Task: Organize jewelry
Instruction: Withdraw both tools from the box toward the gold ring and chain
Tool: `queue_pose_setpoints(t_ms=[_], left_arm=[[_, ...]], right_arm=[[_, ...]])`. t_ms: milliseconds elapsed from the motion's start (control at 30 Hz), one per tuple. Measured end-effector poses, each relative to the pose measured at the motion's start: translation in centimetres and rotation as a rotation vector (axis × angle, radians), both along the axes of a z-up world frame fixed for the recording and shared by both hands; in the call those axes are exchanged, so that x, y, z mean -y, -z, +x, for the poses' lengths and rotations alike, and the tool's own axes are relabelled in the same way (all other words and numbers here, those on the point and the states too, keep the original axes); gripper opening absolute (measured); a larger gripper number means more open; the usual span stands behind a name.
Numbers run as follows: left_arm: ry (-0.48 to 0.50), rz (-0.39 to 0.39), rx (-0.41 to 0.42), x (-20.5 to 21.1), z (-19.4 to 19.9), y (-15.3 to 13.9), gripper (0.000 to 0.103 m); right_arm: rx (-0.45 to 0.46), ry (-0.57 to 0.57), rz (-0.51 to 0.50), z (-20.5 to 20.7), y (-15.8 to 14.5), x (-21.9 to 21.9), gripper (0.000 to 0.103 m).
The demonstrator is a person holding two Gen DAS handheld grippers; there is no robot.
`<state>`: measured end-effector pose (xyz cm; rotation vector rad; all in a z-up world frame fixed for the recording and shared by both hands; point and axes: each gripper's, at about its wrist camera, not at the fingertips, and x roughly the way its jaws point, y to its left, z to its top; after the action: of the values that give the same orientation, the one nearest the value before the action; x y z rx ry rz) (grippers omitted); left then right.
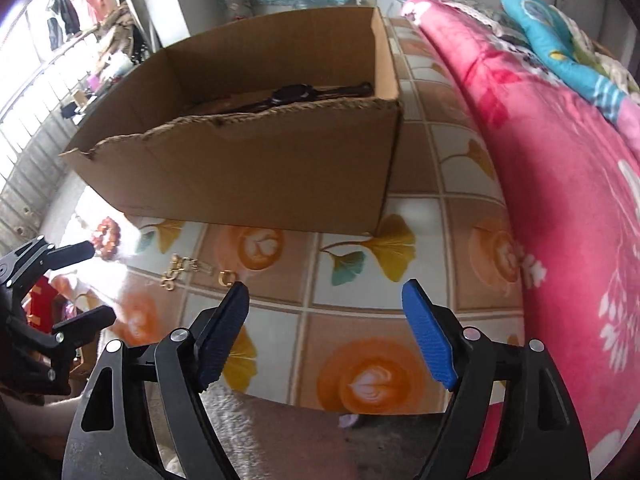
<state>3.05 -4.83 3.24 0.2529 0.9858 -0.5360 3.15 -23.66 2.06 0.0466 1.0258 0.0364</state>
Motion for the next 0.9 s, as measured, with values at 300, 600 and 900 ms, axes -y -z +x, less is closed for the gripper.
queue_pose_setpoints(t_ms=[300,600,900], left_arm=[[-0.029,0.056,-0.039,0.7,0.3,2.1,0.078],[-0.049,0.018,-0.03,0.4,0.5,2.0,0.079],[-0.053,-0.075,0.005,0.4,0.1,1.3,0.078]], right_arm=[[-0.021,0.059,-0.086,2.5,1.8,0.2,0.087],[-0.061,0.063,-0.09,3.5,3.0,0.7,0.095],[-0.083,0.046,-0.045,4.5,4.3,2.5,0.095]])
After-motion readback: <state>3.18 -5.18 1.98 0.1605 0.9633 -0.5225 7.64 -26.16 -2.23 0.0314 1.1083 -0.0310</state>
